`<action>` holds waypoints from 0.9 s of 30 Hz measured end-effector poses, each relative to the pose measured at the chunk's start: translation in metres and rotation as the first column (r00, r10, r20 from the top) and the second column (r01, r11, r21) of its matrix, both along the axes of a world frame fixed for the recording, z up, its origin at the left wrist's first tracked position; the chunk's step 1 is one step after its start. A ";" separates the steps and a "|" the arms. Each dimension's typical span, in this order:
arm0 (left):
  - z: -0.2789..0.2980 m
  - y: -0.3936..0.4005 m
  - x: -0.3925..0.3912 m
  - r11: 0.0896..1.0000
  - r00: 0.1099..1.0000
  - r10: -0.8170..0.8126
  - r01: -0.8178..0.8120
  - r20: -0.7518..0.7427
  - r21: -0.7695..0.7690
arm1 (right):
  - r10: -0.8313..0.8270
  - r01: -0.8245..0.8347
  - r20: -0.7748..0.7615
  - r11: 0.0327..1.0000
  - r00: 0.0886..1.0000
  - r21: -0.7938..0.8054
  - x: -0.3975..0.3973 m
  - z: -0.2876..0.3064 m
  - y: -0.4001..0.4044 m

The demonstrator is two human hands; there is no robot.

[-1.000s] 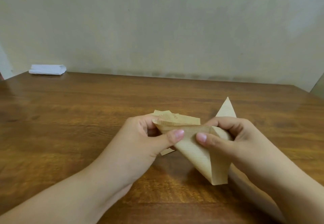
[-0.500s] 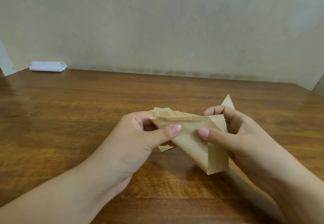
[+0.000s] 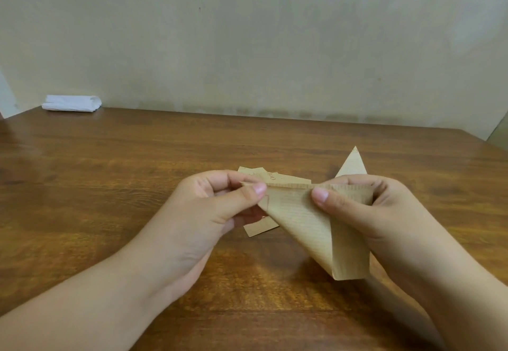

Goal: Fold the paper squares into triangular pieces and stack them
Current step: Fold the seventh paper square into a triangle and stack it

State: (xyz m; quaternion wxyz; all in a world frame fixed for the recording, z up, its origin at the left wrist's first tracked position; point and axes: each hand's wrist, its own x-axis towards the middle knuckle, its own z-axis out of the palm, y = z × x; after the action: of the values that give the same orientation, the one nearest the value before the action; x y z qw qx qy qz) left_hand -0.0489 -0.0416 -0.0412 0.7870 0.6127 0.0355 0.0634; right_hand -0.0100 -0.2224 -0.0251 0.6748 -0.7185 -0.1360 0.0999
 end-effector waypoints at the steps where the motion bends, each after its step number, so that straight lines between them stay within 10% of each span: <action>1: 0.000 0.000 0.000 1.000 1.000 -0.001 0.001 -0.003 0.002 | -0.013 0.013 0.006 1.000 1.000 -0.005 0.000 0.000 0.001; 27: 0.001 -0.001 -0.001 1.000 1.000 0.000 0.000 0.019 0.007 | -0.103 0.124 0.166 0.984 0.981 -0.125 0.004 -0.002 0.000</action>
State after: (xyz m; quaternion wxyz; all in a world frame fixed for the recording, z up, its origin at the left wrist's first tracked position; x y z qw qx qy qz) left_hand -0.0496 -0.0423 -0.0401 0.7852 0.6147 0.0279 0.0695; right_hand -0.0058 -0.2220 -0.0276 0.6162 -0.7748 -0.1408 0.0127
